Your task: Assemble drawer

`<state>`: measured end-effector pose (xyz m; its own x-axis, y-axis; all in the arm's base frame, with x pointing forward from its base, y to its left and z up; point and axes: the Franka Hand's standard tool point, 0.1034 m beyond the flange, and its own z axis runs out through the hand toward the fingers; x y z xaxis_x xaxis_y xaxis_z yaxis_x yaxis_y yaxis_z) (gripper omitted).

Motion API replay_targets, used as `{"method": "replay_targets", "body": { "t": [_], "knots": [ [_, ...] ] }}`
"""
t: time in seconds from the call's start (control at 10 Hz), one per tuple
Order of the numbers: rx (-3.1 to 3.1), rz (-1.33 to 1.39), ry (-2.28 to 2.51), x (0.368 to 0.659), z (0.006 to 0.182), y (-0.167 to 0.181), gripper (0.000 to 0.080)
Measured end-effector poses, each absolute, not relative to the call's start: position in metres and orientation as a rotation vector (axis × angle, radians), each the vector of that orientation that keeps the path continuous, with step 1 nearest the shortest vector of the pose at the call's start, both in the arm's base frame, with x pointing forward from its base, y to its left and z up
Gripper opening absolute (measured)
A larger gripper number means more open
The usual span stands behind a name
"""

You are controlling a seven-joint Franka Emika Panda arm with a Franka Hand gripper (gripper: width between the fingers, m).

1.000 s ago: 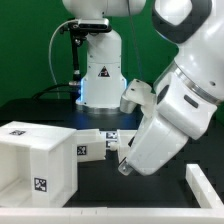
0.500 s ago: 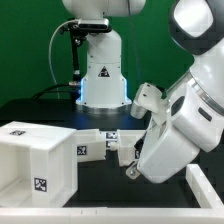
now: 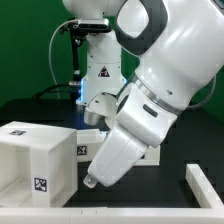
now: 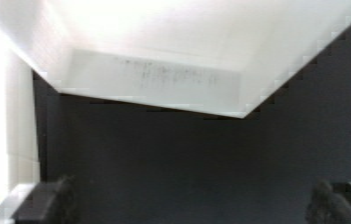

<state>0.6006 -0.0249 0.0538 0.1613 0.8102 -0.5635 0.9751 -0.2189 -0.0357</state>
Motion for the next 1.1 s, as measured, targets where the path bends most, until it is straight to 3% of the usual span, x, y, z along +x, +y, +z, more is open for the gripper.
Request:
{"method": "replay_targets", "body": {
  "t": [0.4, 0.8, 1.1],
  "knots": [
    [2.109, -0.648, 1.621, 0.6, 0.048, -0.023, 0.0649],
    [2.033, -0.913, 1.473, 0.581, 0.042, -0.02, 0.0649],
    [1.956, -1.036, 1.469, 0.573, 0.027, -0.01, 0.0649]
  ]
}}
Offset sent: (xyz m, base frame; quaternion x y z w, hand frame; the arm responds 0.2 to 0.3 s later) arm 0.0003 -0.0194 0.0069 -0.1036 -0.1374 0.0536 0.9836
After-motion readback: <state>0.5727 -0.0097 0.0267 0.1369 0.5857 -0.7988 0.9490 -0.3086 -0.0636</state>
